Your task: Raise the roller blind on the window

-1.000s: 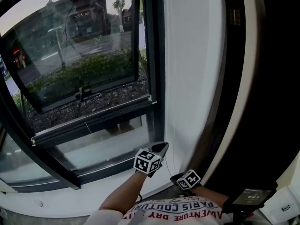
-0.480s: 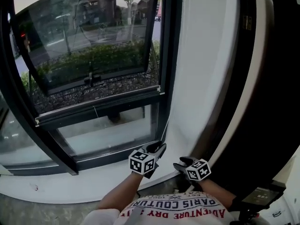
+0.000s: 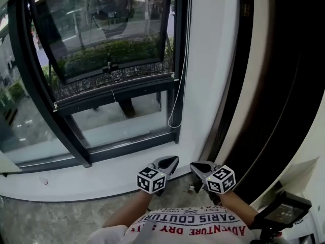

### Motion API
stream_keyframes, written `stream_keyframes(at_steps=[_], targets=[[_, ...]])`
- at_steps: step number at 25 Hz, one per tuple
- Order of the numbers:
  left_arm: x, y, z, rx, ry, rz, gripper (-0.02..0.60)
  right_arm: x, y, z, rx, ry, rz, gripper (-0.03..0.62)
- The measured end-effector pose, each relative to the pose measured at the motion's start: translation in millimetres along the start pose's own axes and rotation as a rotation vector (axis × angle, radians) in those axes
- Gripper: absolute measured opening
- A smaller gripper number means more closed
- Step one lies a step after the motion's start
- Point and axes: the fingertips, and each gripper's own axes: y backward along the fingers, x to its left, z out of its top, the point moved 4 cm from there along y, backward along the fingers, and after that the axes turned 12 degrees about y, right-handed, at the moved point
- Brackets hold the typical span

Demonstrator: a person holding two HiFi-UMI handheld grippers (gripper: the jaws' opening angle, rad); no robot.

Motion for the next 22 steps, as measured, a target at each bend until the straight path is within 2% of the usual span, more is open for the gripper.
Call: stream_keyframes(at_steps=[4, 9, 15, 18, 22], targets=[[-73, 38, -40, 0.042, -0.036, -0.036, 0.003, 62, 50, -11, -0.03, -0.003, 0.026, 0.002], [-159, 85, -98, 0.079, -0.089, -0.046, 0.003, 131, 118, -37, -0.063, -0.036, 0.026, 0.003], [-241, 138, -155, 0.091, -0.066, -0.039, 0.003, 204, 187, -66, -0.058, -0.076, 0.041, 0.003], [-268, 157, -167, 0.087, -0.061, -0.031, 0.003, 228, 214, -62, -0.072, -0.08, 0.046, 0.002], [-297, 187, -167, 0.068, -0.102, -0.032, 0.003, 257, 241, -43, -0.109, -0.056, 0.028, 0.002]])
